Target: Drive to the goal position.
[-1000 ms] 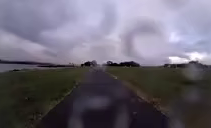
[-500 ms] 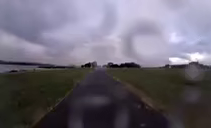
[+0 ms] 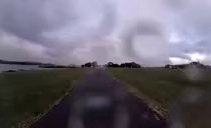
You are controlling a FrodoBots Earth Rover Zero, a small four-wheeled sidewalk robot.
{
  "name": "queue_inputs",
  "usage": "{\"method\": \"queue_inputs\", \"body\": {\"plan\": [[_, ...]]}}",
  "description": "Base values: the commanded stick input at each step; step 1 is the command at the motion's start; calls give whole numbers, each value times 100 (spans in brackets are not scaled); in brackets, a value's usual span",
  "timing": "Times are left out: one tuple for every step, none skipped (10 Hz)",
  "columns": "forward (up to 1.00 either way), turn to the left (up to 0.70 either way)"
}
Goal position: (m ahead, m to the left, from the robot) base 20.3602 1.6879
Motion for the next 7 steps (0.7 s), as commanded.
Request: {"method": "queue_inputs", "body": {"plan": [[70,9],[70,11],[70,13],[70,0],[70,0],[70,0],[70,0]]}}
